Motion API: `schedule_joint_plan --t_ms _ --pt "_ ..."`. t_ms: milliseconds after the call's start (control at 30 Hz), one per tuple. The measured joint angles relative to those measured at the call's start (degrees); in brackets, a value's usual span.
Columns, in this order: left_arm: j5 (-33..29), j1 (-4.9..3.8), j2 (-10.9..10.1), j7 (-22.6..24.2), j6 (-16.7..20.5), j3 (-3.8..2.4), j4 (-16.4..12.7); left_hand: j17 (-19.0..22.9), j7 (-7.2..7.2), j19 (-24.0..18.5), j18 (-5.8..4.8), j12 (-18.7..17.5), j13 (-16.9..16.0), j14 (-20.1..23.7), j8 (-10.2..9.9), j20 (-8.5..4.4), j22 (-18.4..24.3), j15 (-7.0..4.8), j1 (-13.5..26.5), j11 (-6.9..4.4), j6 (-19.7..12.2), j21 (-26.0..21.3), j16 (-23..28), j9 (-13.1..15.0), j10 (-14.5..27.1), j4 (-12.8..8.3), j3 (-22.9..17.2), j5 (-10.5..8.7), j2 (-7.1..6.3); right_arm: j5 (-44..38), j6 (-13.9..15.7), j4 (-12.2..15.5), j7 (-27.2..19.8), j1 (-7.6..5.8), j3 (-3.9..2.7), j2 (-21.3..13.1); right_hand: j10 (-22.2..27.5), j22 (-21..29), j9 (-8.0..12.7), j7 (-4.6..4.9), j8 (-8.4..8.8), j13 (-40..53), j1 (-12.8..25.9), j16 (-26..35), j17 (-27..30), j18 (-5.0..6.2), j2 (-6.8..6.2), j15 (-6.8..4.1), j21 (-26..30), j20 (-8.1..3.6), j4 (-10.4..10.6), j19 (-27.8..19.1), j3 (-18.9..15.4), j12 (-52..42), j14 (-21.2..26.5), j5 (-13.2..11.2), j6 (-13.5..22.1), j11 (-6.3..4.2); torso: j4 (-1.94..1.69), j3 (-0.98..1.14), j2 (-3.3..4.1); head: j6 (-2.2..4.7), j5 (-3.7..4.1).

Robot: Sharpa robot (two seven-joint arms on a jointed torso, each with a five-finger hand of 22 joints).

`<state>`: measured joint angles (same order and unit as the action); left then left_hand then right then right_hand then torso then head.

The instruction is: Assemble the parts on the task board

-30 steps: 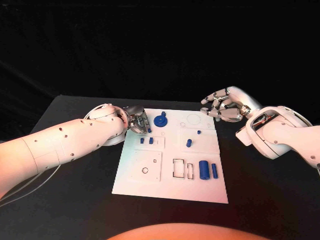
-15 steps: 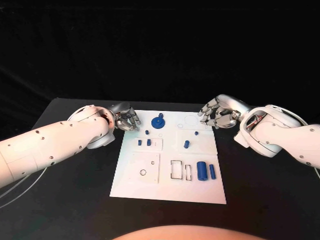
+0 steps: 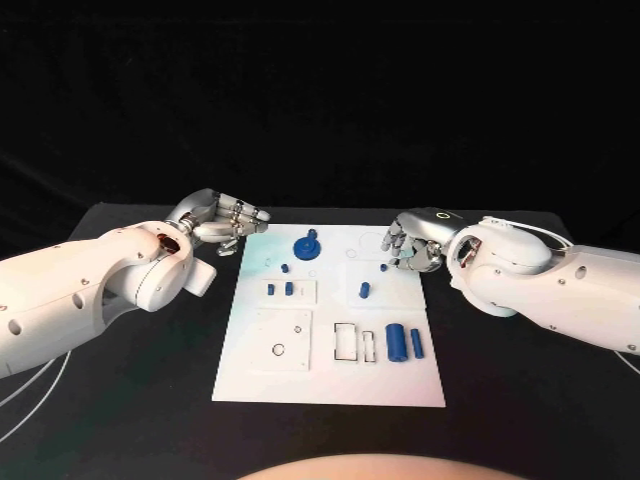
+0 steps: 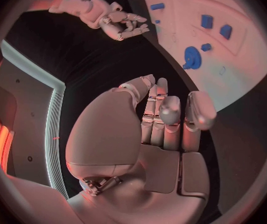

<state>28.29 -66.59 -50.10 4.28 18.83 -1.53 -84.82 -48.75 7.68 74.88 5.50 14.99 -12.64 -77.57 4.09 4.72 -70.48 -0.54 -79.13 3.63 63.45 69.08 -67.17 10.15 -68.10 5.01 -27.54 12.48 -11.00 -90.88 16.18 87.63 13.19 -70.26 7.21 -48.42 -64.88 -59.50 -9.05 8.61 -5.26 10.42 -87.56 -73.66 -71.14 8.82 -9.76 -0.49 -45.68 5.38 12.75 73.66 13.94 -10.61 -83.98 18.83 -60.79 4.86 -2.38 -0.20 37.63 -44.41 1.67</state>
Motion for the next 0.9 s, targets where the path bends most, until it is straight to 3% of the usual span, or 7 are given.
schedule_joint_plan --t_ms 100,167,367,600,900 --pt "-6.95 -0.02 -1.35 2.64 0.01 0.01 -1.9 1.7 0.19 -0.66 0.05 0.0 -0.07 0.68 0.0 0.09 1.12 0.14 -0.01 0.27 -0.2 -1.31 1.14 -0.01 0.27 -0.13 0.18 0.0 0.01 -2.09 -0.63 -0.5 1.09 0.24 0.02 0.49 0.35 -1.2 0.06 0.0 0.08 -0.77 0.54 -1.31 -1.25 0.01 -0.54 0.07 -1.44 0.23 0.12 0.48 0.29 0.84 -0.07 -0.91 0.0 0.01 -0.03 -0.03 0.02 0.01 0.24" --pt "-11.24 -0.03 -2.25 4.3 -0.01 0.01 -3.05 1.92 0.19 -0.66 0.08 0.0 -0.12 0.68 0.0 0.09 1.24 0.14 -0.18 0.07 -0.2 -1.31 1.25 -0.06 0.47 -0.13 0.18 0.0 0.18 -3.04 -1.09 -0.75 1.67 0.32 0.02 0.8 0.35 -2.21 0.06 0.0 0.31 -1.17 0.6 -2.31 -2.24 -0.87 -0.6 0.21 -2.66 0.35 0.27 0.97 0.51 0.88 0.07 -1.79 0.0 0.01 -0.02 -0.07 0.01 -0.1 0.38" --pt "-18.89 -0.1 -3.51 7.12 -0.09 0.01 -4.67 2.36 0.41 -0.86 0.09 0.0 -0.2 0.91 0.0 0.29 1.79 0.32 -0.31 0.38 -0.42 -2.17 1.51 -0.16 0.78 -0.37 0.74 0.0 0.31 -4.3 -2.04 -1.47 2.57 0.63 0.02 1.82 0.35 -3.19 0.06 0.17 0.31 -1.62 0.83 -2.86 -3.05 -0.87 -0.83 0.29 -3.71 0.35 0.14 0.97 1.1 1.15 0.16 -1.86 -0.17 0.01 0.01 -0.07 0.01 -0.22 0.52" --pt "-22.99 -0.2 -3.8 8.63 -0.16 0.01 -5.29 2.41 0.5 -0.86 0.09 0.0 -0.19 1.08 0.0 0.29 2.02 0.14 -0.31 0.18 -0.51 -2.4 1.51 -0.2 0.99 -0.37 0.74 0.0 0.3 -4.91 -2.65 -2.32 2.8 1.11 0.01 3.1 0.34 -3.75 0.06 0.41 0.31 -2.09 0.83 -3.5 -3.4 -0.87 -0.83 0.29 -4.13 0.55 -0.25 1.18 1.81 1.39 0.16 -1.18 -0.41 0.01 0.04 -0.03 0.02 -0.42 0.47" --pt "-24.16 -0.26 -3.94 9.31 -0.67 0.01 -5.77 2.74 0.49 -1.09 0.08 0.0 -0.31 1.28 0.0 0.48 2.23 0.33 -0.64 0.38 -0.52 -2.74 1.51 -0.26 1.19 -0.6 0.98 0.0 0.63 -5.01 -2.79 -3.51 2.81 1.79 0.02 3.95 -0.32 -4.74 -0.01 -0.03 0.3 -2.44 0.83 -4.2 -3.82 -0.86 -0.83 0.29 -5.28 0.35 -0.56 1.38 2.6 1.61 0.16 -0.96 -0.89 0.02 0.04 0.03 0.02 -0.62 0.35"
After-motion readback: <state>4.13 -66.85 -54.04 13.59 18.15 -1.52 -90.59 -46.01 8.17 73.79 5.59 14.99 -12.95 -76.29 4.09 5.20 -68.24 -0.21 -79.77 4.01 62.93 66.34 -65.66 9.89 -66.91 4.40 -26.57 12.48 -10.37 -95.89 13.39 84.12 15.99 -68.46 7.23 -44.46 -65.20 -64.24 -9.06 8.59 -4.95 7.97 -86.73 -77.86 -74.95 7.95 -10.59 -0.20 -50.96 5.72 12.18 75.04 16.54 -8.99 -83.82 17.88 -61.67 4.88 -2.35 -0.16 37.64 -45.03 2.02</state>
